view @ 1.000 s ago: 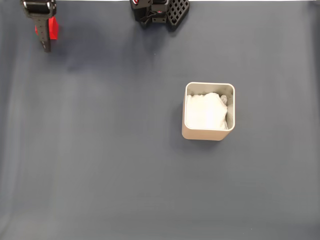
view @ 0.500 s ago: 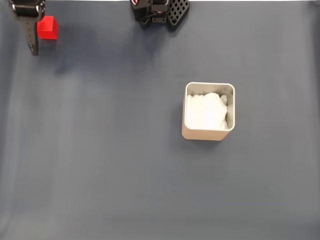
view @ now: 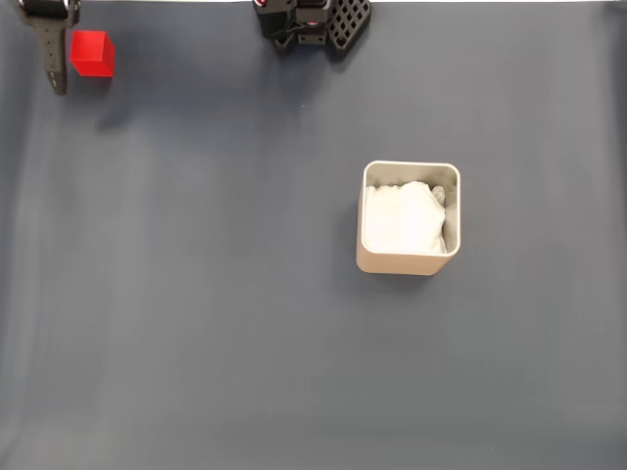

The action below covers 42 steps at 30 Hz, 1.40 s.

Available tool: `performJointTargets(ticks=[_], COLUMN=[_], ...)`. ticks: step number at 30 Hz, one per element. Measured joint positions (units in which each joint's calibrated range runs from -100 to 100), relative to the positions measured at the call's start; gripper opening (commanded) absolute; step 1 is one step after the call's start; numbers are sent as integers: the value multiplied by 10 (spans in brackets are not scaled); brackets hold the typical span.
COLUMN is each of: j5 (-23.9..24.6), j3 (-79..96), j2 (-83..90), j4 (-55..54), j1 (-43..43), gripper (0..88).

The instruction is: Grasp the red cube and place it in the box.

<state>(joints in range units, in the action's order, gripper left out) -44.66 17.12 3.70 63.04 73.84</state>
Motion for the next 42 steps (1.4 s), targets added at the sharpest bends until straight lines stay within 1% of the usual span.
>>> performJointTargets(ticks=[8,24,42], j5=[-4,-15,-1], j3=[1,69,92], j2=[-2,8,18], j4=[-3,-32,-46], j1=[10,19,18], gripper=[437,437,438])
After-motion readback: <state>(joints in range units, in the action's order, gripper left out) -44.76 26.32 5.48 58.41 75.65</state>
